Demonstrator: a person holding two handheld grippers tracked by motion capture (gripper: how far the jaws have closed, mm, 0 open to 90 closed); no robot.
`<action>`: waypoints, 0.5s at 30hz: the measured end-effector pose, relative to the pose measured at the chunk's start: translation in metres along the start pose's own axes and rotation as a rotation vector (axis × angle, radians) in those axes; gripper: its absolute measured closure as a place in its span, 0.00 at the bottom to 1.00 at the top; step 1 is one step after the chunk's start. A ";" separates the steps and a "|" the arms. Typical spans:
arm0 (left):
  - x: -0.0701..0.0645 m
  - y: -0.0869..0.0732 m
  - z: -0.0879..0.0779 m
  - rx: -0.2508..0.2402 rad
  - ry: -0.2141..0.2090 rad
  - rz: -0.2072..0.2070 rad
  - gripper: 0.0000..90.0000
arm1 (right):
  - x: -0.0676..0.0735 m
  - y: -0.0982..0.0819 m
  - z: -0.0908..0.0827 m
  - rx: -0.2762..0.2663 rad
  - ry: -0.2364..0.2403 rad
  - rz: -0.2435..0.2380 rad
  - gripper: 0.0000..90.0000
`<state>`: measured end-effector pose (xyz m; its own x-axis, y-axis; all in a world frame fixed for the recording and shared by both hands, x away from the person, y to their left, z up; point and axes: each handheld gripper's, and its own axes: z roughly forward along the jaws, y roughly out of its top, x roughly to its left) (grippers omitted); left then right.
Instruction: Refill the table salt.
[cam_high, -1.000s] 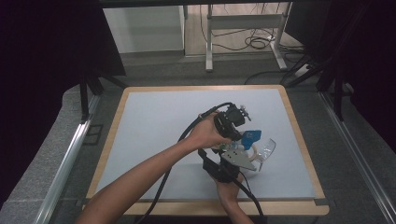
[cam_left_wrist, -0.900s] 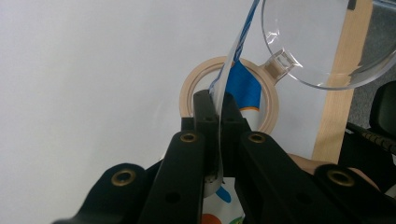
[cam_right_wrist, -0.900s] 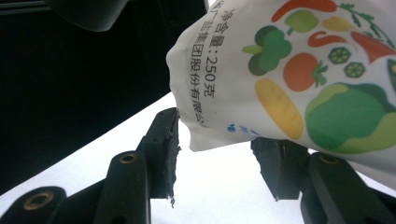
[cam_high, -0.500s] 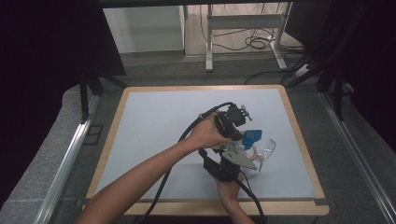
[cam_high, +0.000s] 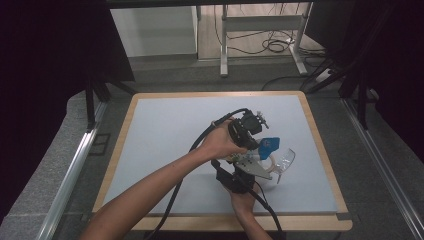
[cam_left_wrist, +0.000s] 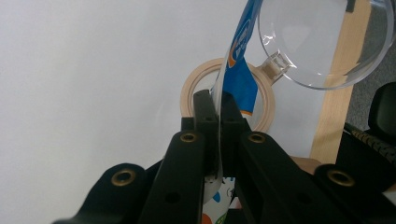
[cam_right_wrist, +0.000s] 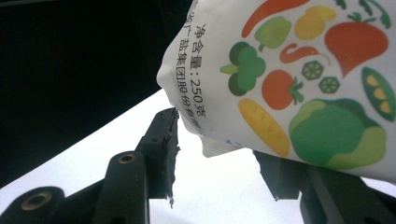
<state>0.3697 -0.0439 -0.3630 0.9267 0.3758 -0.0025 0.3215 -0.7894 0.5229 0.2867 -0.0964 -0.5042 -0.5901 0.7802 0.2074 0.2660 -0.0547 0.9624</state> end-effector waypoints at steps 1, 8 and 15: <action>0.000 0.000 0.000 0.000 0.001 0.001 1.00 | 0.000 -0.001 0.000 -0.002 -0.002 0.001 0.58; -0.003 0.003 0.004 0.009 0.003 0.005 1.00 | -0.003 -0.002 0.001 0.001 -0.002 0.011 0.57; -0.003 0.004 0.006 0.019 0.003 0.006 1.00 | -0.003 -0.002 0.001 -0.001 0.003 0.011 0.57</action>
<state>0.3694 -0.0514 -0.3656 0.9280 0.3725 0.0034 0.3196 -0.8008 0.5066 0.2890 -0.0983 -0.5065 -0.5898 0.7774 0.2184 0.2717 -0.0637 0.9603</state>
